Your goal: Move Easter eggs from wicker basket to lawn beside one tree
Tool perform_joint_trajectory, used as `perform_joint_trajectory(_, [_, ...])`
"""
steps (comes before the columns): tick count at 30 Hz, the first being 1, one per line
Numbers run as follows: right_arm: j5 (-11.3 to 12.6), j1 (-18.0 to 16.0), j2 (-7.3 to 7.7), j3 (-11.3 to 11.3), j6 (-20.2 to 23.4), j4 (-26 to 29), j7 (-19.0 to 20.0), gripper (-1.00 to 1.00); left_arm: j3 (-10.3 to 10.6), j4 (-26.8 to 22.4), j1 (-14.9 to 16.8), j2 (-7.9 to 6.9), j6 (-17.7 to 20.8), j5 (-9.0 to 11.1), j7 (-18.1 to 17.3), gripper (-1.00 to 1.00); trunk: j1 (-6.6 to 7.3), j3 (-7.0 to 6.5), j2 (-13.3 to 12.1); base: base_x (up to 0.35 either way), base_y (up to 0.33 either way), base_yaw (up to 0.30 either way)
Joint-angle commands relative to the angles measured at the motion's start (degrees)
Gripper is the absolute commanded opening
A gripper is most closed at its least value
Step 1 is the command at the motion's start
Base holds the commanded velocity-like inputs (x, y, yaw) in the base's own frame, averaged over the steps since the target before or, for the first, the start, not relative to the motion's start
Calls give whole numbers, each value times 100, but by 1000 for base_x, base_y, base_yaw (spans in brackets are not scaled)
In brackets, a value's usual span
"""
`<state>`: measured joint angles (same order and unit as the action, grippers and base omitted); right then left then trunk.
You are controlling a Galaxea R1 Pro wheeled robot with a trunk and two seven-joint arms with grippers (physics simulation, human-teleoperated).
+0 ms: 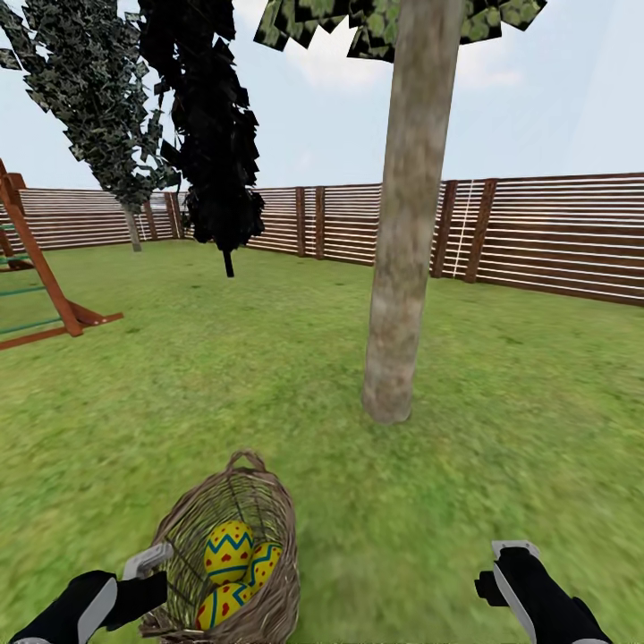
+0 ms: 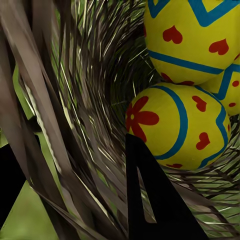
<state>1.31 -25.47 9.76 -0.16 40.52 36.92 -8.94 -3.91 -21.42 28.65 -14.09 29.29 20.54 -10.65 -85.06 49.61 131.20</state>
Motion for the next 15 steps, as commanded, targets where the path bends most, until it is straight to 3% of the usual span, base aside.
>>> perform_joint_trajectory(1, [17,-2,0,-1,26,8,-20,100,-83,22,-9,20,21,29,-25,-100,-25,26,41,0,0,0])
perform_joint_trajectory(5, [18,-2,0,-1,26,8,-20,100,-83,24,-9,26,24,29,-25,-100,-112,98,202,0,0,0])
perform_joint_trajectory(11, [18,-2,0,-1,26,8,-20,100,-92,13,-9,28,9,29,-25,-100,-112,98,202,0,0,0])
perform_joint_trajectory(12, [18,-2,0,-1,26,8,-20,100,-92,9,-9,23,7,32,-25,100,-112,98,202,0,0,0])
perform_joint_trajectory(15, [18,-2,0,-2,26,8,-20,100,-92,6,-9,28,6,37,-25,100,-112,98,202,0,0,0])
